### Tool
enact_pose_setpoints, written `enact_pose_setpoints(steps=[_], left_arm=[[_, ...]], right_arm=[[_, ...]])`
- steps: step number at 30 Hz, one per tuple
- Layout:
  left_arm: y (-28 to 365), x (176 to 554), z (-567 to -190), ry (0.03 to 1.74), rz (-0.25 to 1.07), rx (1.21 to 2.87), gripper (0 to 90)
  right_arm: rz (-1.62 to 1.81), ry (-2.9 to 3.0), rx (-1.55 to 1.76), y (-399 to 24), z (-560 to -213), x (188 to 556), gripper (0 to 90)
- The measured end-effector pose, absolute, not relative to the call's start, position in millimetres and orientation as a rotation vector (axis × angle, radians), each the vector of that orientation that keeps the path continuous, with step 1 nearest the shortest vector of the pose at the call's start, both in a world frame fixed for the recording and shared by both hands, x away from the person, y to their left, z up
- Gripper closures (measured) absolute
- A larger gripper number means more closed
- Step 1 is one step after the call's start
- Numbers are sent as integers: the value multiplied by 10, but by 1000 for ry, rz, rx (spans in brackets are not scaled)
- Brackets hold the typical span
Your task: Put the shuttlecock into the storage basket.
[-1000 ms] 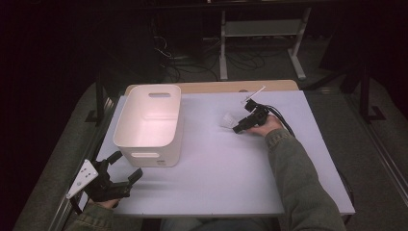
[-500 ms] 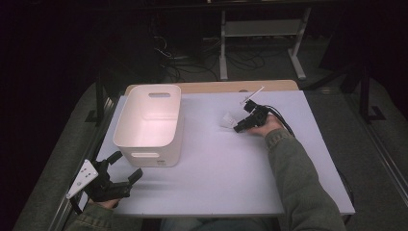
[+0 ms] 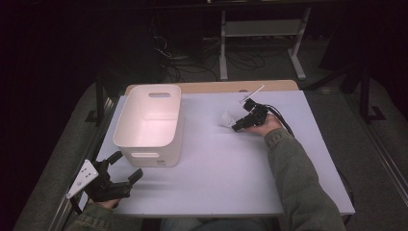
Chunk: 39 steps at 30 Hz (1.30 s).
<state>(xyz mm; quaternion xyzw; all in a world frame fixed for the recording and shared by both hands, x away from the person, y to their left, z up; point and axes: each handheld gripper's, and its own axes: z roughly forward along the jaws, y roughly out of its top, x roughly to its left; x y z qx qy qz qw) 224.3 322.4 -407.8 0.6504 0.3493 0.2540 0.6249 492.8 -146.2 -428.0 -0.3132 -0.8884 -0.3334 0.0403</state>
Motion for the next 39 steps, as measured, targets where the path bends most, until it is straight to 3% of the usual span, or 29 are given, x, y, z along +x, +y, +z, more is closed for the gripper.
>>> enact_pose_setpoints(steps=[39], left_arm=[[3221, 2249, -4081, 799, 588, 1497, 0]], right_arm=[[-1066, -2729, -861, -1318, -3803, 4634, 640]])
